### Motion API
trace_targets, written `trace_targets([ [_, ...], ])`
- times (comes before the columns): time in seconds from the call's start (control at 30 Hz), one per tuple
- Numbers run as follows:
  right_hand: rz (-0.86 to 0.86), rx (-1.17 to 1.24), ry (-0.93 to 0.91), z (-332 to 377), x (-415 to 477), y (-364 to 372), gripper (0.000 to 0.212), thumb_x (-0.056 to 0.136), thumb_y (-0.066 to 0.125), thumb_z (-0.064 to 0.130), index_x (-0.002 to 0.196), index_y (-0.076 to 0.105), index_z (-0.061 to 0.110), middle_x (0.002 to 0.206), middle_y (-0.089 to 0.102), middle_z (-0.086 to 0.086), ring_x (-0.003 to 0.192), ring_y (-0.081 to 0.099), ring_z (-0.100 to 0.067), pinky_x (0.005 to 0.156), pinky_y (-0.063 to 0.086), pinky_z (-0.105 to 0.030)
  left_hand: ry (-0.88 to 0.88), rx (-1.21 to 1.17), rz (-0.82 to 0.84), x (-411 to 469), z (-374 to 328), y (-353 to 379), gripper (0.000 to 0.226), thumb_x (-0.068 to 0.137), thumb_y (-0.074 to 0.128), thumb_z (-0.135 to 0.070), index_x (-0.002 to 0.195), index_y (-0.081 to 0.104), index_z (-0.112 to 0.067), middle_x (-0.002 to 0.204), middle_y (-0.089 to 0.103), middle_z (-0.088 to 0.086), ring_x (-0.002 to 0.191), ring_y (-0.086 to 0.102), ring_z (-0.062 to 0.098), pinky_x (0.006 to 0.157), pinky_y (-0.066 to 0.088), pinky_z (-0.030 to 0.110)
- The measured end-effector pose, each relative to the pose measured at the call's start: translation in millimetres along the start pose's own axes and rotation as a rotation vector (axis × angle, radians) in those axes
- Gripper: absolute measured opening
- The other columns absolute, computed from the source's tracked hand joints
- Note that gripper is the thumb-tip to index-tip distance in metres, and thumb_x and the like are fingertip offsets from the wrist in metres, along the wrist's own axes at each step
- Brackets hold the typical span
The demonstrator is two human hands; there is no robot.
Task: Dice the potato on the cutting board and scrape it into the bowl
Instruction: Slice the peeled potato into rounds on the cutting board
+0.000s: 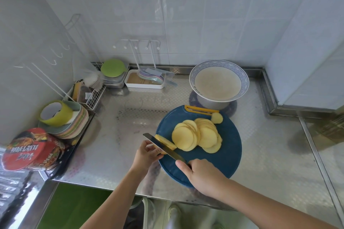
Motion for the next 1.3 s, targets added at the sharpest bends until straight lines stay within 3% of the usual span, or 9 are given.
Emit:
trace_targets([
  [0.1,0.004,-0.017,0.002,-2.8,2.6,-3.4,0.058,0.097,0.024,0.068,0.067,0.043,0.023,0.063,0.048,0.006,0.059,0.047,-0.012,0.053,0.035,-0.028,0.018,0.054,0.023,3.5,-6.2,1.7,0.023,0.089,0.059,0.007,0.111,0.051,0.004,0.093,0.066,0.016,0.072,0.072,0.019,0.063,0.059,0.028],
  [0.47,-0.001,-0.121,-0.001,4.8,2.9,4.0,0.059,0.097,0.02,0.069,0.069,0.041,0.021,0.066,0.048,0.005,0.065,0.049,-0.015,0.053,0.034,-0.028,0.064,0.085,0.053,5.8,-1.2,-5.0,0.018,0.09,0.059,0.003,0.107,0.056,0.0,0.106,0.066,0.022,0.089,0.071,0.028,0.073,0.06,0.033],
  [0.6,-0.015,-0.2,0.005,6.0,5.8,6.1,0.063,0.096,0.018,0.069,0.079,0.048,0.017,0.073,0.052,0.002,0.074,0.054,-0.018,0.059,0.039,-0.031,0.069,0.068,0.012,2.9,-0.2,-5.6,0.021,0.089,0.056,0.01,0.11,0.056,0.005,0.096,0.066,0.015,0.091,0.068,0.027,0.064,0.056,0.022],
  [0.73,-0.012,-0.23,0.0,6.5,5.8,4.3,0.063,0.096,0.018,0.07,0.079,0.048,0.017,0.079,0.055,0.0,0.076,0.055,-0.02,0.064,0.041,-0.032,0.112,0.16,0.007,2.2,-1.2,-5.9,0.016,0.085,0.069,-0.005,0.099,0.062,-0.004,0.095,0.069,0.011,0.082,0.07,0.016,0.063,0.055,0.02],
  [0.87,0.007,-0.269,-0.004,11.1,5.5,1.5,0.059,0.097,0.018,0.068,0.07,0.038,0.02,0.071,0.047,0.002,0.077,0.053,-0.02,0.06,0.038,-0.03,0.121,0.199,0.004,3.3,0.0,-7.6,0.019,0.083,0.071,-0.007,0.1,0.063,-0.001,0.091,0.07,0.008,0.084,0.069,0.018,0.064,0.055,0.021],
  [0.97,0.013,-0.297,-0.011,15.5,5.6,-2.6,0.057,0.098,0.018,0.067,0.068,0.033,0.02,0.07,0.042,0.003,0.078,0.05,-0.021,0.06,0.035,-0.03,0.111,0.174,0.019,4.6,1.1,-8.5,0.018,0.084,0.07,-0.005,0.098,0.063,0.001,0.09,0.07,0.009,0.08,0.07,0.016,0.065,0.056,0.022],
  [1.07,0.016,-0.325,-0.015,20.7,7.2,-4.4,0.056,0.099,0.017,0.065,0.068,0.032,0.02,0.077,0.047,-0.001,0.081,0.049,-0.022,0.064,0.036,-0.031,0.093,0.155,0.037,5.9,2.9,-7.7,0.021,0.085,0.069,-0.006,0.103,0.062,0.002,0.096,0.071,0.011,0.087,0.071,0.021,0.073,0.059,0.03],
  [1.3,0.031,-0.278,-0.014,20.8,17.9,-0.7,0.057,0.098,0.018,0.066,0.069,0.033,0.02,0.071,0.041,0.003,0.08,0.049,-0.022,0.068,0.037,-0.033,0.079,0.1,0.055,6.8,5.1,-8.8,0.023,0.084,0.069,-0.003,0.105,0.061,0.001,0.101,0.07,0.013,0.096,0.069,0.028,0.085,0.057,0.042],
])
Point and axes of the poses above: each hand's wrist, its own x-axis towards the middle knuckle, its own y-axis out of the palm, z = x × y, the point moved 5 cm from there along x, towards the middle knuckle
